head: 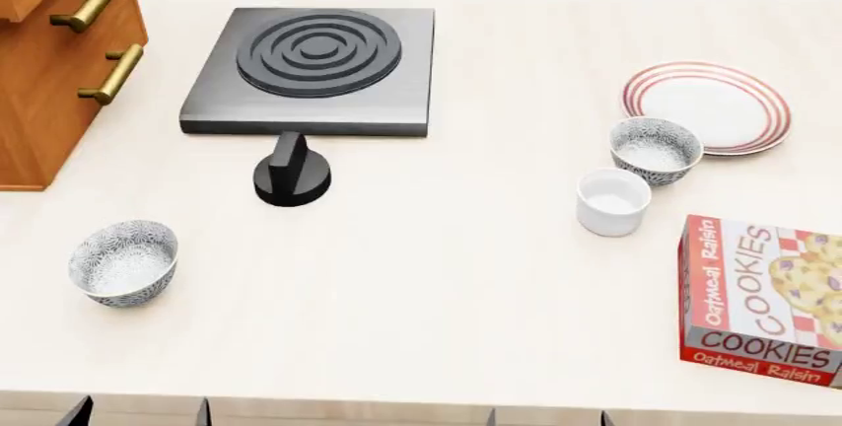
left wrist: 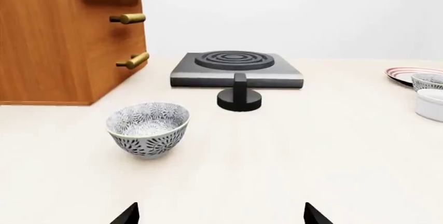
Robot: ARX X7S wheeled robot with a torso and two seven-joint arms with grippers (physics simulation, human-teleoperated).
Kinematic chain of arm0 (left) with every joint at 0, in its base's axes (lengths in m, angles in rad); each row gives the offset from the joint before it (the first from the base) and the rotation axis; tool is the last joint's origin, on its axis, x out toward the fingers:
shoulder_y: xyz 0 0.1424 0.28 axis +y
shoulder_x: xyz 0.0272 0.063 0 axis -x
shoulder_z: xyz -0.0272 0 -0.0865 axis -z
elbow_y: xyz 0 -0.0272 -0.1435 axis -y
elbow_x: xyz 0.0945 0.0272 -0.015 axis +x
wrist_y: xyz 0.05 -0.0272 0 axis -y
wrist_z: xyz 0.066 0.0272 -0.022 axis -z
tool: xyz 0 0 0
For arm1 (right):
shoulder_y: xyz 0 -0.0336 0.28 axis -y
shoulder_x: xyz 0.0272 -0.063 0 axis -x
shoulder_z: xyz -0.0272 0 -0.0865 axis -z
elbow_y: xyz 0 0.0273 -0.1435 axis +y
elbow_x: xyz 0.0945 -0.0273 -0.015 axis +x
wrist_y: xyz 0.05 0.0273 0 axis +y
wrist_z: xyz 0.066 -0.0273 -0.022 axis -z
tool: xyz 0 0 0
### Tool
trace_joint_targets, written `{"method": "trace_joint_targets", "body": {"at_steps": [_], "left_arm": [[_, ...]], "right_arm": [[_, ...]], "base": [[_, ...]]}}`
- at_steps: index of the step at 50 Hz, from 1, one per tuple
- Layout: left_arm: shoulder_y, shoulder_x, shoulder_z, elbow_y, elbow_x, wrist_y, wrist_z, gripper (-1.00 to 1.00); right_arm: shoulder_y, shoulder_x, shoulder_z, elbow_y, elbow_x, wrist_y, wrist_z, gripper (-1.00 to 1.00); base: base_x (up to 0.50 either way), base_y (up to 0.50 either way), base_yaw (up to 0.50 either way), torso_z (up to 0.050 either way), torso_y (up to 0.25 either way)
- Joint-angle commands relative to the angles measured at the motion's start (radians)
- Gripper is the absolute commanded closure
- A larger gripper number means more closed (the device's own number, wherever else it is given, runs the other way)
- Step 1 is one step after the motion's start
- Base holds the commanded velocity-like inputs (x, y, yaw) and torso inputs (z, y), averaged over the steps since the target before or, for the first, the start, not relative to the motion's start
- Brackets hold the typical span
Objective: Pick the akita bowl between the plate and the ramekin and place it on the plate.
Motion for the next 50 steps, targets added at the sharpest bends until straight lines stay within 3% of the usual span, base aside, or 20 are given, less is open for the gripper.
{"method": "trace_joint_targets", "body": {"at_steps": [1, 12, 23, 28, 32, 50], "left_arm": [[-0.004, -0.018, 0.017, 0.006, -0.034, -0.015, -0.021, -1.0], [-0.008, -0.03, 0.022, 0.017, -0.062, -0.029, -0.04, -1.0], [-0.124, -0.053, -0.093, 0.114, -0.248, -0.323, -0.106, -1.0], [-0.147, -0.056, -0.113, 0.1, -0.269, -0.325, -0.121, -1.0], [-0.233, -0.086, -0.172, 0.055, -0.328, -0.407, -0.139, -1.0], [-0.311, -0.143, -0.262, -0.044, -0.342, -0.377, -0.177, -1.0]], "right_arm": [[0.002, 0.019, -0.026, -0.003, 0.014, 0.006, 0.025, -1.0], [0.002, 0.033, -0.042, -0.003, 0.022, 0.004, 0.043, -1.0], [0.001, 0.044, -0.051, -0.02, 0.018, 0.027, 0.079, -1.0], [0.003, 0.053, -0.066, -0.015, -0.003, 0.012, 0.097, -1.0], [0.003, 0.059, -0.075, -0.091, -0.004, 0.067, 0.102, -1.0], [0.094, 0.081, -0.106, -0.373, -0.005, 0.43, 0.128, -1.0]], "base": [[0.0, 0.0, 0.0, 0.0, 0.0], [0.0, 0.0, 0.0, 0.0, 0.0], [0.0, 0.0, 0.0, 0.0, 0.0], [0.0, 0.0, 0.0, 0.0, 0.0], [0.0, 0.0, 0.0, 0.0, 0.0], [0.0, 0.0, 0.0, 0.0, 0.0]]}}
